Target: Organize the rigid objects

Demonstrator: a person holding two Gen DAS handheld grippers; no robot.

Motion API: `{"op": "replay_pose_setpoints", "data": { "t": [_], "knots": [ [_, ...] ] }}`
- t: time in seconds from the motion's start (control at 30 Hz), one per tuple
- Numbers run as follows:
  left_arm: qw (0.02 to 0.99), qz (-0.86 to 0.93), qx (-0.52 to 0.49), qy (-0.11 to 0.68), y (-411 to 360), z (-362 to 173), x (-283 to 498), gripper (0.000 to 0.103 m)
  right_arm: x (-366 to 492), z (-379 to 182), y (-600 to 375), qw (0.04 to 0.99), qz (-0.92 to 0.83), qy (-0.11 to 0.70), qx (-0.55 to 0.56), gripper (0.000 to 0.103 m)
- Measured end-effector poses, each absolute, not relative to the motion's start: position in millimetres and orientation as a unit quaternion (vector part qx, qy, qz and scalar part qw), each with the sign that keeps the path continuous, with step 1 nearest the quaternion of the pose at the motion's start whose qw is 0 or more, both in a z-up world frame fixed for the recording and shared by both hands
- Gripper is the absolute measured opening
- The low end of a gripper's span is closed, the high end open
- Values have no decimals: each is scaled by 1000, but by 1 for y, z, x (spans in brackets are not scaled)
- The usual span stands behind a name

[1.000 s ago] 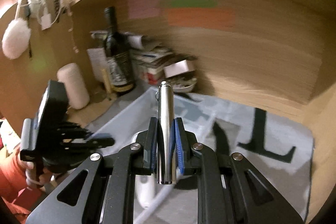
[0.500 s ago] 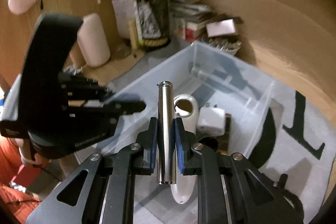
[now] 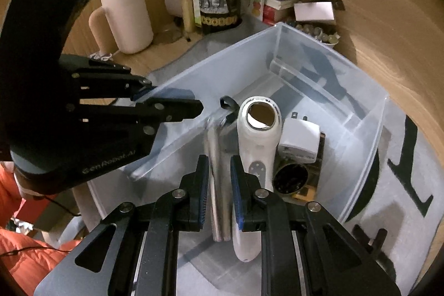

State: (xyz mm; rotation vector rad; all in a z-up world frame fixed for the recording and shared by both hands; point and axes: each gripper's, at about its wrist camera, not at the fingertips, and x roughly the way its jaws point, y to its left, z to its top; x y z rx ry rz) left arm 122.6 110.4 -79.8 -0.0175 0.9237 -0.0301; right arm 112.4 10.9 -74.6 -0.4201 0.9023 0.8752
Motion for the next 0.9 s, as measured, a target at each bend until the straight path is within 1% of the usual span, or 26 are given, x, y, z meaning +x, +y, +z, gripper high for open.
{"op": "replay_pose_setpoints", "data": {
  "t": [0.1,0.17,0.23,0.3,0.4,0.47,0.53,0.6,0.73,0.9],
  "knots": [
    [895,-14,-8,446,110,-80,123,8,112,-70,8,793,404,414,-191,16],
    [895,-14,-9,446,110,-80,123,8,112,-66,5,800,400,407,-187,21],
    [895,-14,-8,446,110,-80,123,9,113,-60,-1,810,394,397,-176,30],
    [895,-14,-8,446,110,-81,124,9,114,-53,-7,820,388,387,-167,35],
    [895,-15,-8,446,110,-80,123,9,116,-41,-18,836,375,369,-154,36],
    [895,-15,-8,446,110,-80,123,9,118,-33,-27,848,364,358,-145,40],
    [895,-15,-8,446,110,-80,123,9,121,-25,-37,862,347,344,-132,55],
    [895,-15,-8,446,110,-80,123,9,124,-19,-46,876,330,329,-122,60],
    [895,-15,-8,446,111,-80,123,9,134,-8,-69,899,288,313,-104,63],
    [895,-15,-9,446,110,-81,123,9,148,-8,-104,915,238,316,-79,63]
  ]
}}
